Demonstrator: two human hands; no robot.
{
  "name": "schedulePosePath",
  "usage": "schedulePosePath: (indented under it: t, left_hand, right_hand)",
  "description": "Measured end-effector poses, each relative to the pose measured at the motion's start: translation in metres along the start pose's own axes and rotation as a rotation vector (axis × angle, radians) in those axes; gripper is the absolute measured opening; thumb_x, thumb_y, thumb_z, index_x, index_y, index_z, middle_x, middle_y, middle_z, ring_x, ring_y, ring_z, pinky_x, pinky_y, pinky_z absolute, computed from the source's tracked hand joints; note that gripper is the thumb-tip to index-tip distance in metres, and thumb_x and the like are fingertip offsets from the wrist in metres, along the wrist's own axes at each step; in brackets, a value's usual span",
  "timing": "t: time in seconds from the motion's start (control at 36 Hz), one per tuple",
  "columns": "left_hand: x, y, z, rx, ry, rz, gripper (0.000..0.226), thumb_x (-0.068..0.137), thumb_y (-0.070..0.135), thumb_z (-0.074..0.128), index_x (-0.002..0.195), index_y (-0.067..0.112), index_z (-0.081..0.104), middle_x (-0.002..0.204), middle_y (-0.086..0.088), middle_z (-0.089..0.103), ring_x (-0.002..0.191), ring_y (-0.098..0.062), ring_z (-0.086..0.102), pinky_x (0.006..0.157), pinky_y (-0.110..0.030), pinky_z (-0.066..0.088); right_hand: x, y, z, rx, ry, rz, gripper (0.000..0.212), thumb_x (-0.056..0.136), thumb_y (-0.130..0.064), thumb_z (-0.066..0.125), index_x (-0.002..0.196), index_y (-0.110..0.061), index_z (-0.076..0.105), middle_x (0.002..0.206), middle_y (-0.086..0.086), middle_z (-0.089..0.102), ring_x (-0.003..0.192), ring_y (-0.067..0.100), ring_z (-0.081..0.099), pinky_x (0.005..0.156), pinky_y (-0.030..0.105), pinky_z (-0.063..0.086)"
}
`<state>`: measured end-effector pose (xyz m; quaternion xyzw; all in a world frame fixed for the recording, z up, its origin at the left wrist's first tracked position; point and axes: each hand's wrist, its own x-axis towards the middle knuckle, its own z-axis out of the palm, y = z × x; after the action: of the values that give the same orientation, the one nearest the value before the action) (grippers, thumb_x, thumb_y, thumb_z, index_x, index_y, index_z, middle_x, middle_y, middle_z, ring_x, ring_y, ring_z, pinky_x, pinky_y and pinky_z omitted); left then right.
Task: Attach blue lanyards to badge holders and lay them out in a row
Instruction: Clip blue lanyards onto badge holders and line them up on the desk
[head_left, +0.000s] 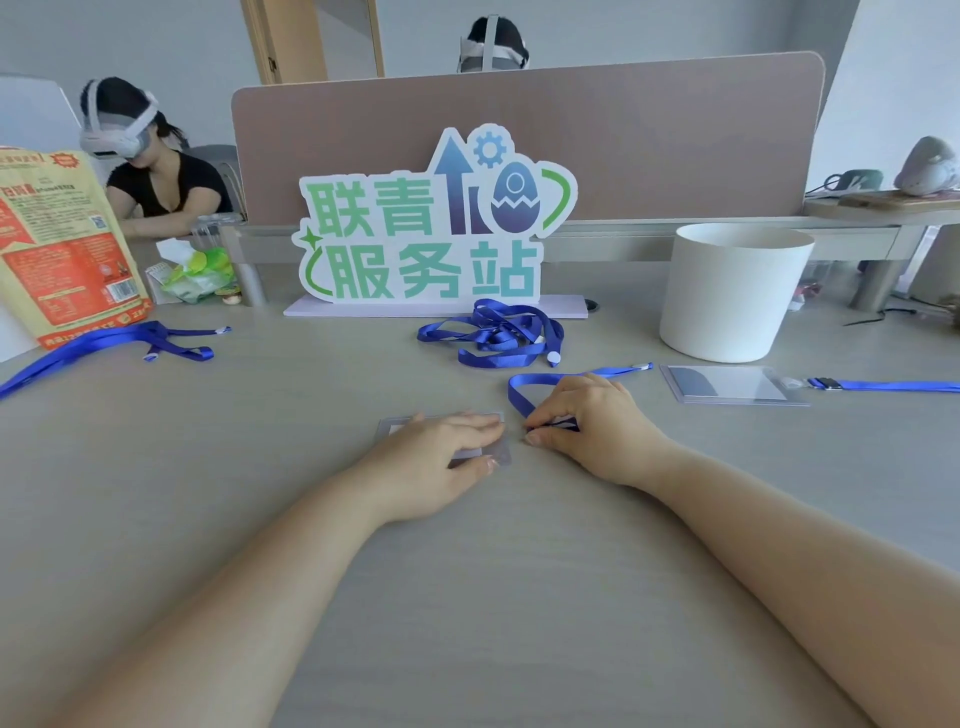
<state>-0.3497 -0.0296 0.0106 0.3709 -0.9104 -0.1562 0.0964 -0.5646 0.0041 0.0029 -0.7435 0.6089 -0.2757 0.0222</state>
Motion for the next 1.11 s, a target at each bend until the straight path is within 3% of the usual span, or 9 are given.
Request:
schedulePosePath:
  t: [0.14, 0.25, 0.36, 0.58, 0.78, 0.83, 0.94, 1.03, 1.11]
  left_hand:
    - [-0.003, 0.015, -0.005, 0.255, -0.062, -0.025, 0.045, 0.100, 0.040, 0.031, 0.144, 0.036, 0.033, 0.154, 0.025, 0.018, 0.143, 0.001, 0.012, 0.116, -0.054, 0.006]
    - [-0.003, 0.023, -0.004, 0.344, -0.028, -0.003, 0.042, 0.098, 0.038, 0.031, 0.135, 0.024, 0.045, 0.152, 0.017, 0.029, 0.141, -0.004, 0.023, 0.118, -0.048, 0.005]
    - [-0.002, 0.030, 0.001, 0.327, 0.001, -0.035, 0.041, 0.096, 0.038, 0.032, 0.126, 0.018, 0.050, 0.135, 0.011, 0.047, 0.122, -0.012, 0.045, 0.116, -0.040, 0.009]
    - [0.002, 0.038, 0.002, 0.397, 0.052, -0.030, 0.040, 0.095, 0.043, 0.033, 0.117, 0.019, 0.057, 0.130, 0.008, 0.051, 0.114, -0.021, 0.049, 0.109, -0.034, 0.022]
    - [0.003, 0.027, 0.005, 0.367, 0.122, 0.007, 0.075, 0.071, 0.056, 0.004, 0.106, 0.021, 0.060, 0.124, 0.009, 0.054, 0.109, -0.017, 0.053, 0.100, -0.034, 0.030]
    - [0.002, 0.025, 0.005, 0.345, 0.126, -0.018, 0.070, 0.077, 0.058, 0.011, 0.111, 0.020, 0.059, 0.124, 0.009, 0.055, 0.108, -0.020, 0.053, 0.095, -0.033, 0.035]
    - [-0.001, 0.025, 0.004, 0.232, 0.125, -0.069, 0.035, 0.092, 0.049, 0.039, 0.112, 0.023, 0.054, 0.114, 0.010, 0.060, 0.106, -0.021, 0.055, 0.084, -0.034, 0.045]
    - [-0.002, 0.029, 0.000, 0.169, 0.101, -0.095, 0.034, 0.093, 0.043, 0.042, 0.123, 0.027, 0.048, 0.117, 0.008, 0.061, 0.108, -0.021, 0.055, 0.084, -0.034, 0.045]
    - [-0.002, 0.028, 0.001, 0.152, 0.111, -0.087, 0.027, 0.093, 0.038, 0.042, 0.117, 0.028, 0.050, 0.110, 0.010, 0.062, 0.102, -0.021, 0.055, 0.084, -0.036, 0.046]
  right_hand:
    - [-0.002, -0.004, 0.000, -0.006, -0.006, 0.005, 0.012, 0.083, -0.034, 0.068, 0.091, -0.027, 0.074, 0.091, -0.004, 0.060, 0.094, 0.019, 0.054, 0.088, 0.035, 0.041]
    - [-0.004, -0.007, 0.001, -0.022, -0.028, 0.006, 0.013, 0.085, -0.031, 0.065, 0.094, -0.026, 0.073, 0.094, -0.002, 0.060, 0.097, 0.020, 0.055, 0.090, 0.037, 0.042]
    - [-0.006, -0.011, 0.002, -0.033, -0.029, -0.012, 0.014, 0.088, -0.025, 0.062, 0.096, -0.027, 0.073, 0.094, -0.002, 0.060, 0.097, 0.020, 0.056, 0.090, 0.036, 0.040]
    - [-0.013, -0.011, 0.005, -0.200, 0.134, -0.131, 0.024, 0.079, -0.033, 0.057, 0.094, -0.027, 0.074, 0.091, -0.007, 0.068, 0.087, 0.024, 0.062, 0.081, 0.033, 0.040]
    - [-0.014, -0.013, 0.005, -0.255, 0.185, -0.247, 0.017, 0.075, -0.020, 0.061, 0.081, -0.027, 0.075, 0.082, -0.009, 0.068, 0.075, 0.025, 0.062, 0.072, 0.037, 0.048]
    - [-0.014, -0.015, 0.005, -0.240, 0.167, -0.229, 0.018, 0.074, -0.020, 0.060, 0.080, -0.026, 0.075, 0.082, -0.009, 0.068, 0.077, 0.025, 0.062, 0.074, 0.037, 0.047]
    - [-0.016, -0.015, 0.003, -0.203, 0.117, -0.178, 0.019, 0.076, -0.024, 0.057, 0.082, -0.025, 0.074, 0.087, -0.010, 0.068, 0.084, 0.025, 0.061, 0.078, 0.032, 0.040]
    - [-0.017, -0.017, 0.003, -0.204, 0.095, -0.167, 0.021, 0.077, -0.026, 0.054, 0.084, -0.024, 0.074, 0.088, -0.009, 0.068, 0.084, 0.025, 0.060, 0.077, 0.031, 0.038]
    - [-0.016, -0.017, 0.002, -0.198, 0.073, -0.154, 0.024, 0.079, -0.026, 0.051, 0.085, -0.023, 0.074, 0.089, -0.008, 0.068, 0.085, 0.027, 0.059, 0.078, 0.034, 0.040]
